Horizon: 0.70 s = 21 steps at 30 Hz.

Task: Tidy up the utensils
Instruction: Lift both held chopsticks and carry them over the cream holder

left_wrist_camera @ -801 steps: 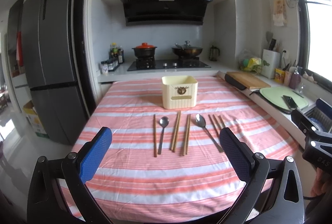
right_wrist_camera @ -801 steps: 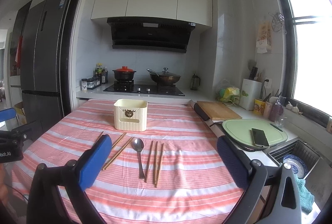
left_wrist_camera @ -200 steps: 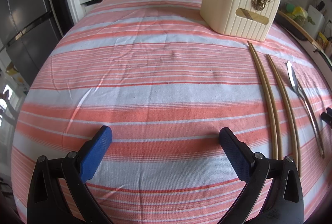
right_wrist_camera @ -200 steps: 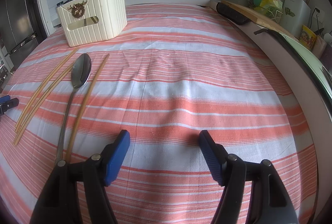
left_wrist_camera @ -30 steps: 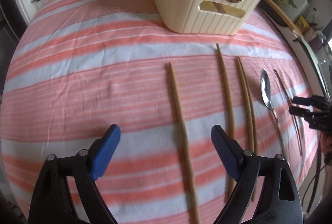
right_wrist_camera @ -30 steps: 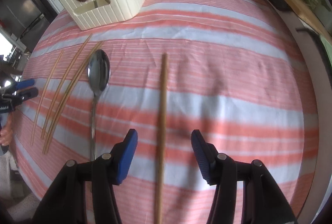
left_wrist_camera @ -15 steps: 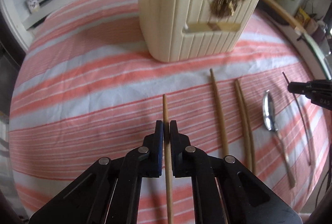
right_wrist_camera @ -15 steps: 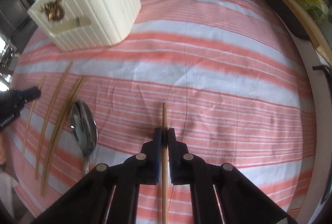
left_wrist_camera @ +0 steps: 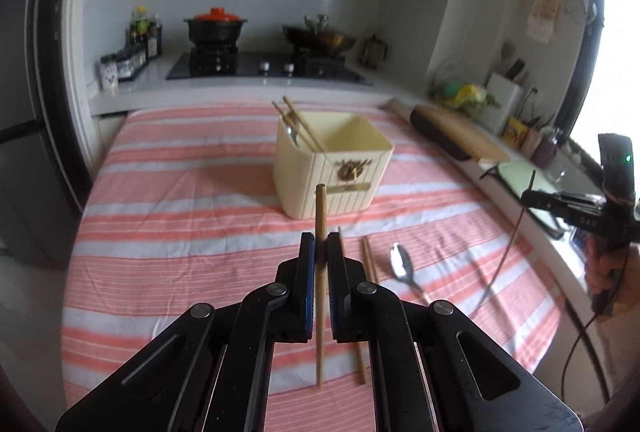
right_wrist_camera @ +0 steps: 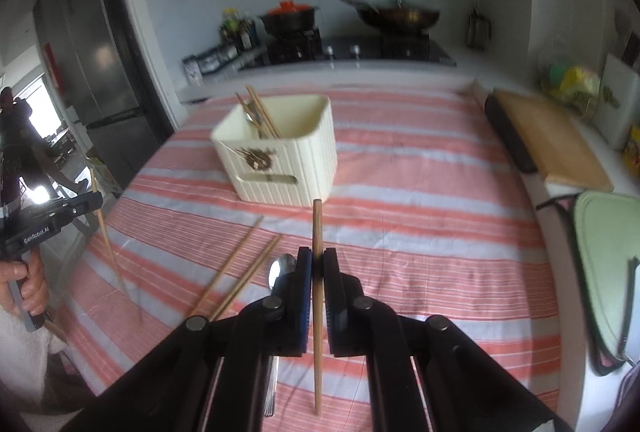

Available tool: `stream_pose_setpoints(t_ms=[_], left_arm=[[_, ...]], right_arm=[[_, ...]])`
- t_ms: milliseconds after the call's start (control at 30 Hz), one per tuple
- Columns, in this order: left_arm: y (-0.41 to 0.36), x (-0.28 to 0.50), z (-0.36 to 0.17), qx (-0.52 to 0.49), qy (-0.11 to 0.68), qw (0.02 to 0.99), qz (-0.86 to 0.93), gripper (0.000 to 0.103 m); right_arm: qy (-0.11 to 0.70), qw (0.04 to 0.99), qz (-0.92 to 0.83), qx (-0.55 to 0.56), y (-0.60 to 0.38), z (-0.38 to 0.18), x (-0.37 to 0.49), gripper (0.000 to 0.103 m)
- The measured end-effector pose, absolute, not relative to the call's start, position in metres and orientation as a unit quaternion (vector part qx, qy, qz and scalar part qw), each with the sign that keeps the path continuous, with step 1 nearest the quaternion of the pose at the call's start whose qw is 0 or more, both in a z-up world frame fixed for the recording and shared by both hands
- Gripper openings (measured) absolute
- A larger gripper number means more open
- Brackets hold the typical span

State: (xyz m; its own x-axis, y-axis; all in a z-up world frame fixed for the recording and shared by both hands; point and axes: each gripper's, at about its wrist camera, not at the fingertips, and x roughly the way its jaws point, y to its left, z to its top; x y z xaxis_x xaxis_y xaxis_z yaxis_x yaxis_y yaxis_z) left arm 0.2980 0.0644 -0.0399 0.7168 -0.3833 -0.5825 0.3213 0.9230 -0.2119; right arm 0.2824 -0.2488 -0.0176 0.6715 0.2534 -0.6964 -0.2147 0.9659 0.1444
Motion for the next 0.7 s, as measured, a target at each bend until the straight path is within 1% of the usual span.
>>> stream_pose_setpoints(t_ms=[300,600,700], left_arm=[[0.074,0.282,-0.012,-0.072,0.287,0.936,-0.19,0.004],[0.076,0.298,0.005,-0.049,0.283,0.942,-0.176,0.004],[0.082,0.311,0.01,-0.062,0.284,0.941,-0.172,0.004]], right_arm=[[0.314,0.941,0.124,0.023,-0.239,0.014,0.264,0.006],[0.304,0.945,0.124,0.005,-0.237,0.038,0.279,0.006],[0.302,0.946,0.122,0.005,-0.238,0.042,0.29,0.006]])
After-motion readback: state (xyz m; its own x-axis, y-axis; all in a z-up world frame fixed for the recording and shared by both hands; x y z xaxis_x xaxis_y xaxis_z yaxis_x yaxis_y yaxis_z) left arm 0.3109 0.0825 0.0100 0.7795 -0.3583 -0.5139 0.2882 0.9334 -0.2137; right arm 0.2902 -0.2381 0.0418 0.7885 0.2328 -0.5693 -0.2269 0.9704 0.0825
